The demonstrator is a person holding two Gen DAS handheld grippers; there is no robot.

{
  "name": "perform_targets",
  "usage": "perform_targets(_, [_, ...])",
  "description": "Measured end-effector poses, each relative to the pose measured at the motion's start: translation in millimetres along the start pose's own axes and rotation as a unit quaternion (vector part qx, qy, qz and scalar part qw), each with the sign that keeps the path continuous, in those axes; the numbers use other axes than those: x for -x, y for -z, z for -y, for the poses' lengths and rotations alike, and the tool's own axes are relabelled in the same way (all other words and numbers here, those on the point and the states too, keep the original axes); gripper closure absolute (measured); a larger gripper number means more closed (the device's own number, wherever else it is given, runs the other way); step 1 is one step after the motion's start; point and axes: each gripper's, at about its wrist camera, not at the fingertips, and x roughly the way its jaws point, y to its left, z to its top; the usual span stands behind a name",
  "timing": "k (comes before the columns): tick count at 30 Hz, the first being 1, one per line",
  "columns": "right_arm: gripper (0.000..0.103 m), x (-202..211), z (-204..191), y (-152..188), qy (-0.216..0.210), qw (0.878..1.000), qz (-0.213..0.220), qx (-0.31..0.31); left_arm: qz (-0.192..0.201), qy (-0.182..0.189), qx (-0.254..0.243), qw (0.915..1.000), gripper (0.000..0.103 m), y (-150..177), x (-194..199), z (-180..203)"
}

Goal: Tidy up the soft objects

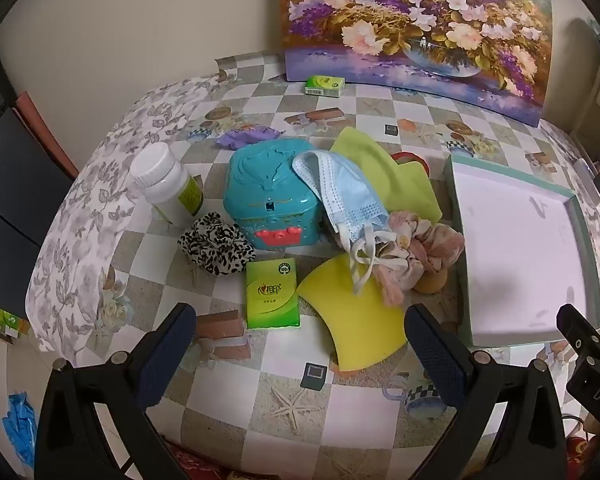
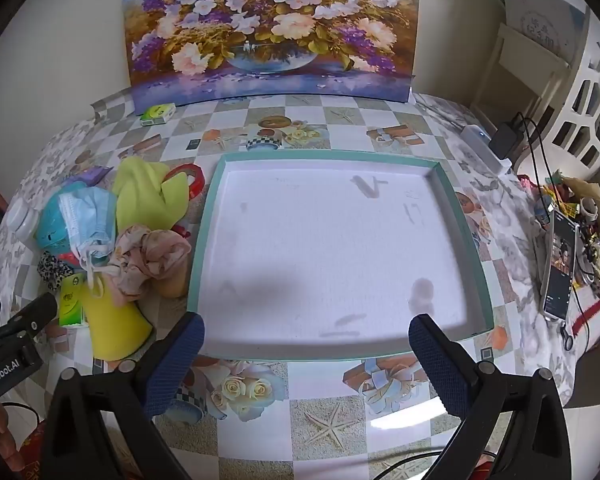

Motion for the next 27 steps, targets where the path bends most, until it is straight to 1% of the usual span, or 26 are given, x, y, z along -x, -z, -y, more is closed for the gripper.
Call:
perform_targets(16, [0.000, 0.4, -1.0, -0.1, 0.002, 1.000, 0.001, 0.001, -0.012, -0.006, 0.008, 0.9999, 0.000, 3.2, -3.8, -7.5])
perform_targets(27, [0.000, 0.2, -2.1, -0.1, 0.002, 1.000, 0.001, 0.002, -0.018, -0.011, 0.010, 0.9997, 0.000, 2.7, -6.8, -3.6])
